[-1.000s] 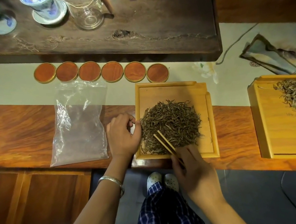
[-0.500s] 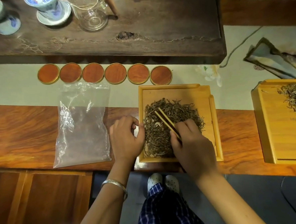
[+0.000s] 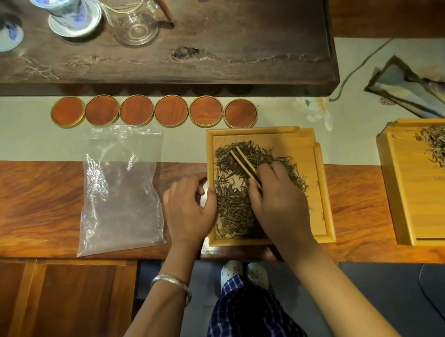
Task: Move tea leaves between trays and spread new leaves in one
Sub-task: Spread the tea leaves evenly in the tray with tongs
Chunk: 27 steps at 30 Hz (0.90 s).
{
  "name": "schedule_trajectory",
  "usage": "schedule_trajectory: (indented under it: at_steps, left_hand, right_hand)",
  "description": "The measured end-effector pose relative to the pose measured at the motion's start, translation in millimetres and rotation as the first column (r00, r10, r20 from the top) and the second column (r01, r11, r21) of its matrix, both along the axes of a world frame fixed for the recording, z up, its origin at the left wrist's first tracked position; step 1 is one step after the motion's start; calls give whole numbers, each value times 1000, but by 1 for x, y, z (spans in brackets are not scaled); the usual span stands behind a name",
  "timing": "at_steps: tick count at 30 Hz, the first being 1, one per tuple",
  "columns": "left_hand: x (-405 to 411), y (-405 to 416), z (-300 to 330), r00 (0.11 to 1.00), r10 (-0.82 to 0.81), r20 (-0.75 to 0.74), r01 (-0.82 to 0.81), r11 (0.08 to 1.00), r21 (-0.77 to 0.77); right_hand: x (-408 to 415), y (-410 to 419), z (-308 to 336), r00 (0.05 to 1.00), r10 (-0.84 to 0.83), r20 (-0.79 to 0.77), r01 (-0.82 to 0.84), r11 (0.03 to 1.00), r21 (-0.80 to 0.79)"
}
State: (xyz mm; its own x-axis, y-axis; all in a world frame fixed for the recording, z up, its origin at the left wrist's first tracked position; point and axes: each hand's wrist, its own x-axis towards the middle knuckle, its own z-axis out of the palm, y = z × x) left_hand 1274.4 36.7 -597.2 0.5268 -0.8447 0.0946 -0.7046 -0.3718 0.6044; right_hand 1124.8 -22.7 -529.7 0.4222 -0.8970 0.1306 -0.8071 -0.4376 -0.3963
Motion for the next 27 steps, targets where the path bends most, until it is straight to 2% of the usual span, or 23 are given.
schedule_trajectory:
  at_steps: [4, 6, 13, 23, 27]
  left_hand:
    - [0, 0, 1, 1000, -13, -14, 12, 1000, -14]
    - [0, 0, 1, 1000, -11, -14, 11, 1000, -16]
    - [0, 0, 2, 1000, -13, -24, 13, 1000, -9]
    - [0, 0, 3, 999, -15, -29, 15, 1000, -19]
    - [0, 1, 2, 999, -10, -30, 10, 1000, -8]
  right_hand:
    - [8, -6, 2, 999, -35, 27, 34, 999, 31]
    - [8, -4, 2, 1000, -25, 16, 25, 1000, 16]
    - [20, -8, -4, 996, -83, -41, 87, 990, 108]
    - [14, 7, 0, 1000, 17, 7, -17, 1000, 21]
    - [8, 11, 3, 1000, -5, 15, 4, 997, 83]
